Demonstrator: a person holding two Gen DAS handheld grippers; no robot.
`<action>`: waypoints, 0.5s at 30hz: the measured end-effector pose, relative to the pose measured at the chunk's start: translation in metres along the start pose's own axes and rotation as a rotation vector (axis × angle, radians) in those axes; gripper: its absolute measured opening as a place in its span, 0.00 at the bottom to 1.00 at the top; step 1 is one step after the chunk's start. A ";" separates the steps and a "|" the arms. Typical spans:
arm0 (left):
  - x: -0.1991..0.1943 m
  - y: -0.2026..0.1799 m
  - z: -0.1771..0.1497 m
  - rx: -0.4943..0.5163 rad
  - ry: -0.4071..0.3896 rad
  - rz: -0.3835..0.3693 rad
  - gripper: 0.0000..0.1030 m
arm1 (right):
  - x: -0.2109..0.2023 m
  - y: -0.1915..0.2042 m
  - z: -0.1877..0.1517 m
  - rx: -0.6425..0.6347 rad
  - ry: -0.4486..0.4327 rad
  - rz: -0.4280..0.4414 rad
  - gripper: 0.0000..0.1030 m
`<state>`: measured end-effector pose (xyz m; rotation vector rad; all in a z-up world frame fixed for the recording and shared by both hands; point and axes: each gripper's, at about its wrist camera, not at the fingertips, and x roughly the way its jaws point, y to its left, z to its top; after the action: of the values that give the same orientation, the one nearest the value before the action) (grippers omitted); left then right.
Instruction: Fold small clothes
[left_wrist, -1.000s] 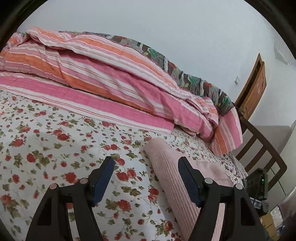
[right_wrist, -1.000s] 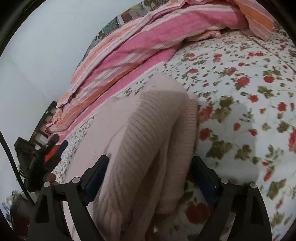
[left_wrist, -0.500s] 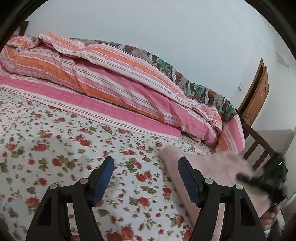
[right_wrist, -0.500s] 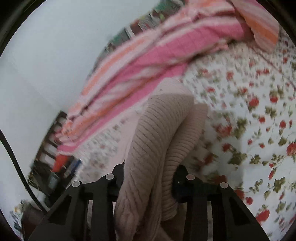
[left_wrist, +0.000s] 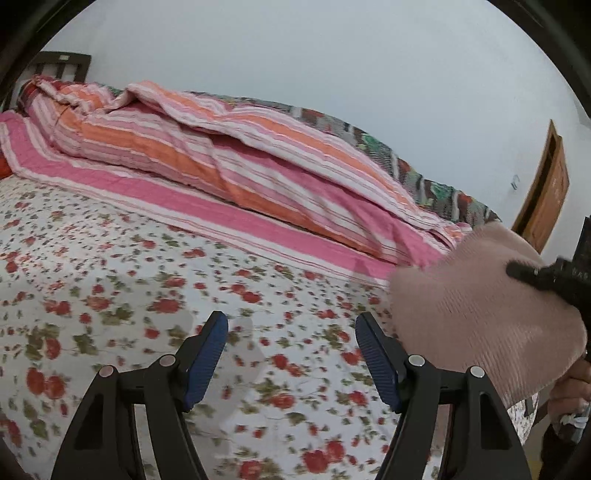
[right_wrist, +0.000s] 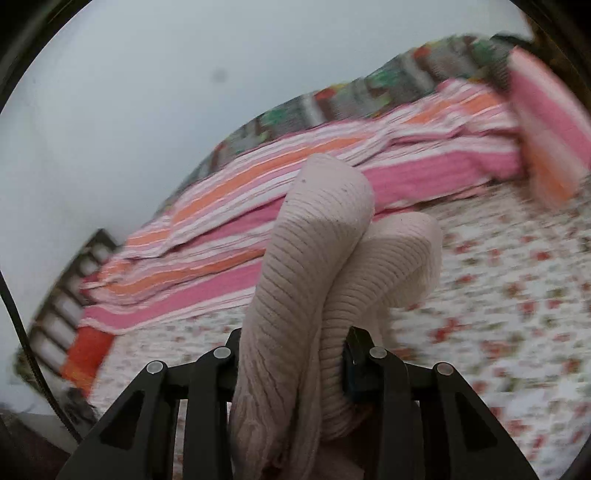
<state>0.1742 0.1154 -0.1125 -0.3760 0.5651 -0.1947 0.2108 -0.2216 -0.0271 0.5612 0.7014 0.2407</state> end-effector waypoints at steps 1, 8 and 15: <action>0.003 0.004 0.001 -0.013 0.007 0.009 0.68 | 0.008 -0.002 -0.003 0.044 0.001 0.087 0.34; 0.021 0.015 0.001 -0.057 0.056 0.033 0.68 | 0.084 -0.073 -0.040 0.159 0.117 0.103 0.40; 0.040 -0.016 -0.010 0.022 0.098 0.046 0.68 | 0.073 -0.098 -0.051 -0.046 0.068 -0.164 0.53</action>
<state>0.2005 0.0867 -0.1339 -0.3328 0.6668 -0.1756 0.2336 -0.2536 -0.1531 0.4502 0.8013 0.1233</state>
